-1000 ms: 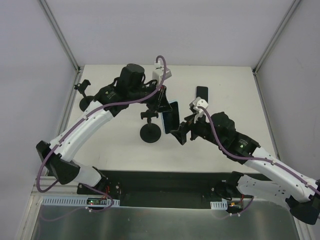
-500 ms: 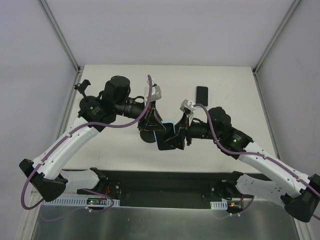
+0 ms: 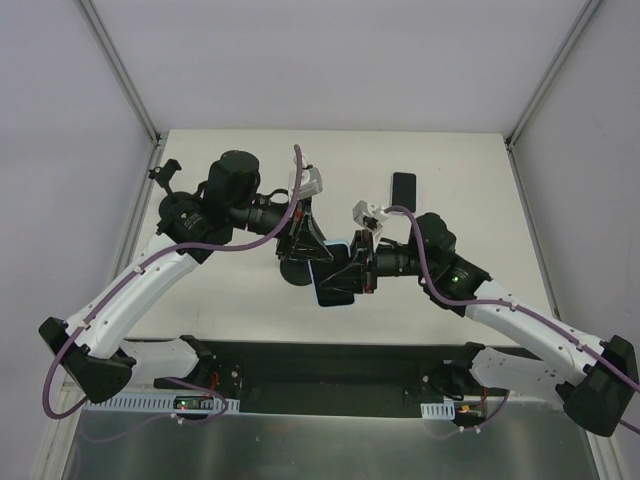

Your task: Place the phone on the phone stand

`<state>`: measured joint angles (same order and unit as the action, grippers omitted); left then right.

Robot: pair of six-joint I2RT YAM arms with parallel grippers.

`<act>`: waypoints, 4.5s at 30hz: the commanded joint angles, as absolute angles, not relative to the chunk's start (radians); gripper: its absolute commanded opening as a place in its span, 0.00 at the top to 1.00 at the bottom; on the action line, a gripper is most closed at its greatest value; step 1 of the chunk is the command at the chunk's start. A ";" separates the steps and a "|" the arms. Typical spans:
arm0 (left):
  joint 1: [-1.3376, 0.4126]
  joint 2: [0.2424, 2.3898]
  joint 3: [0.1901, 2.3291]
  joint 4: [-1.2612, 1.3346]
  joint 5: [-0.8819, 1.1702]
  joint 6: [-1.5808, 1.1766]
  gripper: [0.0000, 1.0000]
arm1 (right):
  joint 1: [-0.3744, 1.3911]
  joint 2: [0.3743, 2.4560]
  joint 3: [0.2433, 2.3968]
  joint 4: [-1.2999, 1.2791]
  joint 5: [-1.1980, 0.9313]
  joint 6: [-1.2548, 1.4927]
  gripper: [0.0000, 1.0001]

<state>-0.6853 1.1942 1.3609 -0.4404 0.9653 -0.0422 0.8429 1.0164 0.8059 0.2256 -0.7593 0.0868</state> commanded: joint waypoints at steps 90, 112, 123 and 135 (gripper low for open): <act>-0.658 0.649 0.943 0.037 0.024 0.055 1.00 | 0.973 1.499 1.316 -0.212 0.255 0.031 0.99; -0.549 1.124 1.210 0.028 1.207 -0.022 1.00 | 0.772 1.437 1.301 -0.307 -0.426 -0.279 0.99; -0.532 1.276 1.255 0.012 1.117 0.150 1.00 | 0.753 1.433 1.292 -0.290 -0.468 -0.273 0.99; -0.494 1.313 1.200 0.008 1.115 0.242 1.00 | 0.749 1.439 1.285 -0.265 -0.500 -0.255 0.99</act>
